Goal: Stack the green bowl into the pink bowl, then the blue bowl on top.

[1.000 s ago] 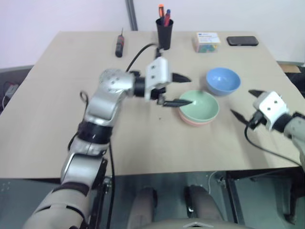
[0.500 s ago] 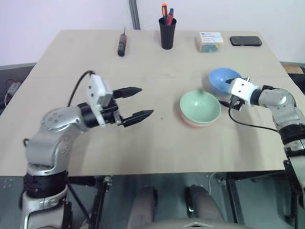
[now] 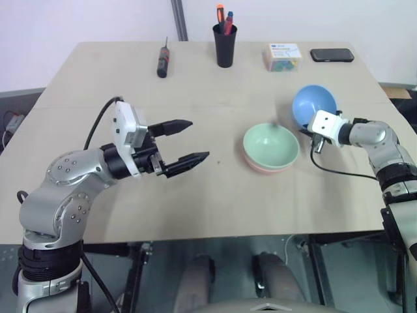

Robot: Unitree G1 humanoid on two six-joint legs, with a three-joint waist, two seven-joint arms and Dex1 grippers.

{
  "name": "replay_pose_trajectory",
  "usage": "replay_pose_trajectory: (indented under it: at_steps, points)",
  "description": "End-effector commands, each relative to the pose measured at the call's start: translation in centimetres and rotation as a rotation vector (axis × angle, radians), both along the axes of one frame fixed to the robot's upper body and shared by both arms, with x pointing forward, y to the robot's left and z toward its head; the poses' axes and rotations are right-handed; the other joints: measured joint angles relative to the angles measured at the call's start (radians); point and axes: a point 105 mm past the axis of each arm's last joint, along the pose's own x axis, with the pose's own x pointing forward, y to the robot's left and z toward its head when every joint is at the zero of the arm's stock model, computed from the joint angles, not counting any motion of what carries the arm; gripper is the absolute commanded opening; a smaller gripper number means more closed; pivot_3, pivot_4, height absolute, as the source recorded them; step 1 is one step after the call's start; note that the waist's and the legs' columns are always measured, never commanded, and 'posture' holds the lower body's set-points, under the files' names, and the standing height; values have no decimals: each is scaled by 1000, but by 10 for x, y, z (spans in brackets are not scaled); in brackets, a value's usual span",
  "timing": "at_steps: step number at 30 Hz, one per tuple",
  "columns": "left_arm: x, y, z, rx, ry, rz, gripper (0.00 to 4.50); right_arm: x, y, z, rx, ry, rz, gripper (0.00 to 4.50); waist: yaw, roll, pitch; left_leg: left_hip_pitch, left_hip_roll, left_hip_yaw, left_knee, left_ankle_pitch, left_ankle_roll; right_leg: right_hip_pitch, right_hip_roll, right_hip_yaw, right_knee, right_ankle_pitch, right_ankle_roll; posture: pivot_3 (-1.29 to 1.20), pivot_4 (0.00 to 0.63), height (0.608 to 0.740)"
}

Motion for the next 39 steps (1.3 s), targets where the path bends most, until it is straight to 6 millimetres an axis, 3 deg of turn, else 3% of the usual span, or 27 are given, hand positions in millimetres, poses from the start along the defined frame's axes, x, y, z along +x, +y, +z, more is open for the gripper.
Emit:
replay_pose_trajectory:
  at_steps: [1,6,10,14,15,16,17,21,24,25,28,33,39]
  points:
    - [0,-3,5,2,-44,-10,4500,-13,9,62,83,-136,108,29,1,1,0,0,0,0,0,0,0,0,0,0,0,0,0,0,150,740]
    - [3,-1,-4,18,-34,-8,4500,-73,54,100,254,-71,314,29,8,1,0,-1,1,-3,-1,0,1,0,0,-1,0,0,0,0,150,740]
    - [6,2,-7,29,-39,-3,4500,-108,80,88,256,55,368,29,12,1,0,-1,0,-3,0,-1,1,0,0,-1,0,0,0,0,150,740]
    - [8,3,-6,31,-49,-3,4500,-115,93,66,262,140,339,29,19,1,0,1,0,-2,0,-1,1,1,0,-2,1,0,0,0,150,740]
    - [7,3,-5,31,-50,-5,4500,-114,93,59,251,162,329,29,21,1,0,1,0,-2,0,-1,1,1,0,-2,1,0,0,0,150,740]
    - [7,2,-5,32,-52,-6,4500,-114,94,55,246,183,323,718,23,1,0,1,0,-2,0,-1,1,1,0,-2,1,0,0,0,150,740]
    - [6,2,-4,32,-53,-8,4500,-115,94,52,247,209,323,919,25,1,0,1,0,-2,1,-1,1,1,0,-2,0,0,0,0,150,740]
    - [5,2,-4,31,-54,-7,4500,-116,88,42,214,243,299,2590,29,1,0,0,0,-3,1,-1,1,1,1,-3,0,0,0,0,150,740]
    - [3,1,-5,28,-47,-9,4500,-113,81,49,246,199,261,3993,29,1,0,-1,0,-3,1,-1,1,1,0,-3,-1,0,0,0,150,740]
    - [3,1,-6,29,-45,-5,4500,-112,79,53,272,170,241,4252,29,1,0,-1,0,-2,1,-1,1,1,0,-3,-1,0,0,0,150,740]
    - [4,1,-8,31,-46,2,4500,-113,73,64,328,94,203,4399,28,1,0,-1,0,-3,0,-1,1,1,1,-3,0,0,0,0,150,740]
    - [13,0,-18,36,-76,63,4500,-138,57,78,530,47,124,4399,34,0,0,-1,0,-3,0,-1,1,1,1,-3,-1,0,0,0,150,740]
    - [12,5,-28,4,-70,65,4500,-174,25,56,587,100,-20,4399,36,0,0,0,0,-3,0,-1,1,2,1,-3,-1,0,0,0,150,740]
